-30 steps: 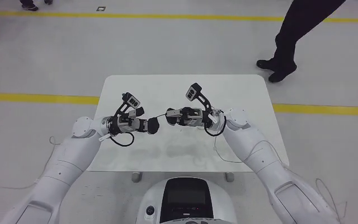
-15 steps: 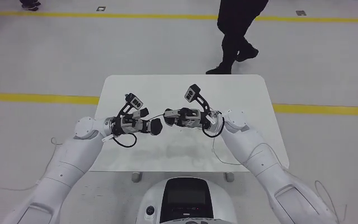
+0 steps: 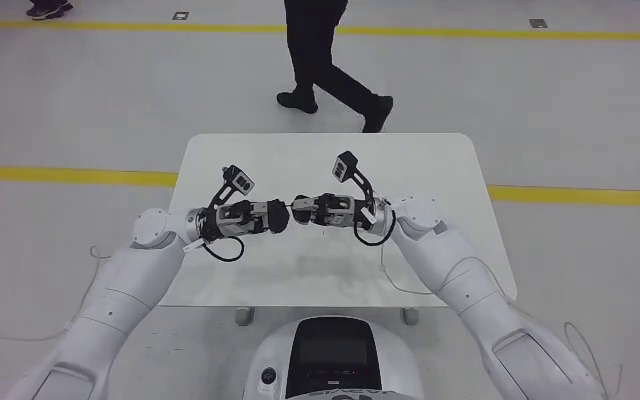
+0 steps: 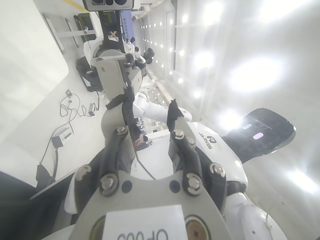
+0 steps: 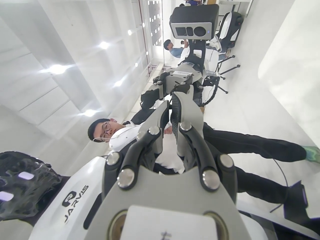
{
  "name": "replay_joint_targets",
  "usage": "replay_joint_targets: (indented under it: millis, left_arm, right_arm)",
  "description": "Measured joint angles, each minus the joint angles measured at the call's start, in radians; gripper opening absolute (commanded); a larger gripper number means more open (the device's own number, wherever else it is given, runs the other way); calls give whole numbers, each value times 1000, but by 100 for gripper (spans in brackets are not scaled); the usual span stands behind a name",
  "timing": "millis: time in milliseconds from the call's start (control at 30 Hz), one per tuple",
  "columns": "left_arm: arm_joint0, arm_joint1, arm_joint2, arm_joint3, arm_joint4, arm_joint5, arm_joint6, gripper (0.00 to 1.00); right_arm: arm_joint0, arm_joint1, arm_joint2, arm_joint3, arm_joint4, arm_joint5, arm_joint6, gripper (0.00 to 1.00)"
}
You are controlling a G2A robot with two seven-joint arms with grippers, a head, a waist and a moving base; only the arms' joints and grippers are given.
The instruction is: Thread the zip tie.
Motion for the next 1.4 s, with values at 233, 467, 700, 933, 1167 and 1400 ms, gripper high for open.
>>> replay_joint_targets:
  millis: [233,467,700,933,1167,1400]
  left_arm:
    - [5,-1,-9,-1,9,4,6,24]
    - [11,-3,-16,-4,20,10,12,22]
    - [16,-5,-20,-6,28,13,13,21]
    - [20,-6,-24,-5,41,17,17,21]
    - [22,-7,-30,-6,51,24,16,20]
    - [21,-9,-32,-1,55,28,11,16]
  right_arm:
    - [-17,11,22,-36,-17,17,7,0]
    - [-30,16,21,-65,-22,39,26,0]
    - [-34,17,16,-72,-23,41,19,0]
    - [-37,17,13,-74,-18,40,13,0]
    - [-35,15,5,-76,-16,42,3,0]
    - [-31,14,-1,-70,-14,42,-2,0]
